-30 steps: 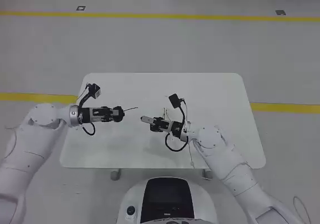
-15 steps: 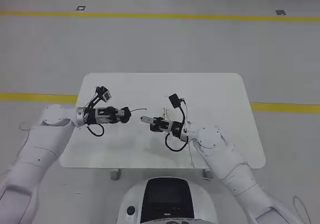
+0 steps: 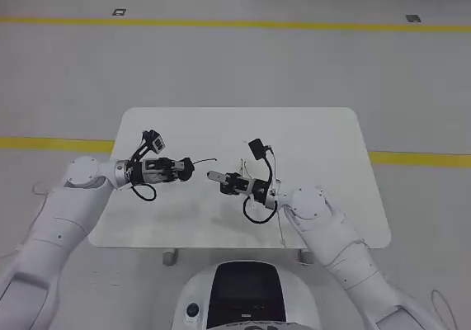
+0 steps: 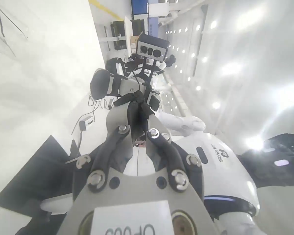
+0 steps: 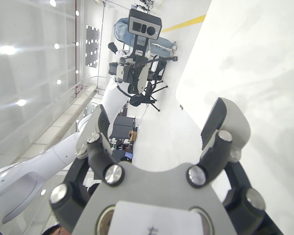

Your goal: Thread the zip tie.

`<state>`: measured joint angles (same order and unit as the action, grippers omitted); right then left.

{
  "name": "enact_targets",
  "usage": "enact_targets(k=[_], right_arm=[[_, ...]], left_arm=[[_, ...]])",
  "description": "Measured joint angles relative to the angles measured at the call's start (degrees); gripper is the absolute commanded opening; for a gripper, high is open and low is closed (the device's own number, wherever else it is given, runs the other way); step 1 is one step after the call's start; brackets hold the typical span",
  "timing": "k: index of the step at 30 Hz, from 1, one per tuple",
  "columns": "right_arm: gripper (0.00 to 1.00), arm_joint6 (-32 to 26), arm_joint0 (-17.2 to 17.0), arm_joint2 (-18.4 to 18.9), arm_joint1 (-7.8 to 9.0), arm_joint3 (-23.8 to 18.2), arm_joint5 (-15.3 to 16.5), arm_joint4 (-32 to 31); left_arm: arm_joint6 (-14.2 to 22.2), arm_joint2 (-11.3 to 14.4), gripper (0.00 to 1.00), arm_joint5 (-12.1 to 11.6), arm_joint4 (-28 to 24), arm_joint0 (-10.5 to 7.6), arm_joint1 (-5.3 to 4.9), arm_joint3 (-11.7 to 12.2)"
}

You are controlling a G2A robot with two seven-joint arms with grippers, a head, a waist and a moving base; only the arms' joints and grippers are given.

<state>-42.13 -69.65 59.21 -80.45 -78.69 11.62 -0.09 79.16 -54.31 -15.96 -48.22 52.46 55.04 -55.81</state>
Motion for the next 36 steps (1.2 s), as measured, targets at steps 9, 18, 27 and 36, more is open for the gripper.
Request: enact_targets(k=[9, 18, 27, 36], right_arm=[[1.0, -9.23, 1.03, 1.11, 0.32, 3.9, 4.88, 12.58], [1.0, -9.43, 1.92, 1.63, 0.3, 5.8, 6.01, 15.37], [1.0, -12.97, 2.9, 3.22, 0.51, 10.72, 5.77, 23.9], [1.0, -12.15, 2.43, 2.58, 0.48, 9.88, 4.86, 24.18]], left_arm=[[0.47, 5.79, 0.0, 2.35, -10.2, 0.25, -0.37, -0.09], [-0.04, 6.87, 0.0, 0.36, -12.18, -0.62, -0.44, 2.89], [0.49, 7.02, 0.0, 4.17, -13.13, 0.58, -0.86, 1.07], [-0.32, 7.03, 0.0, 4.81, -12.94, 1.59, -1.07, -1.47]])
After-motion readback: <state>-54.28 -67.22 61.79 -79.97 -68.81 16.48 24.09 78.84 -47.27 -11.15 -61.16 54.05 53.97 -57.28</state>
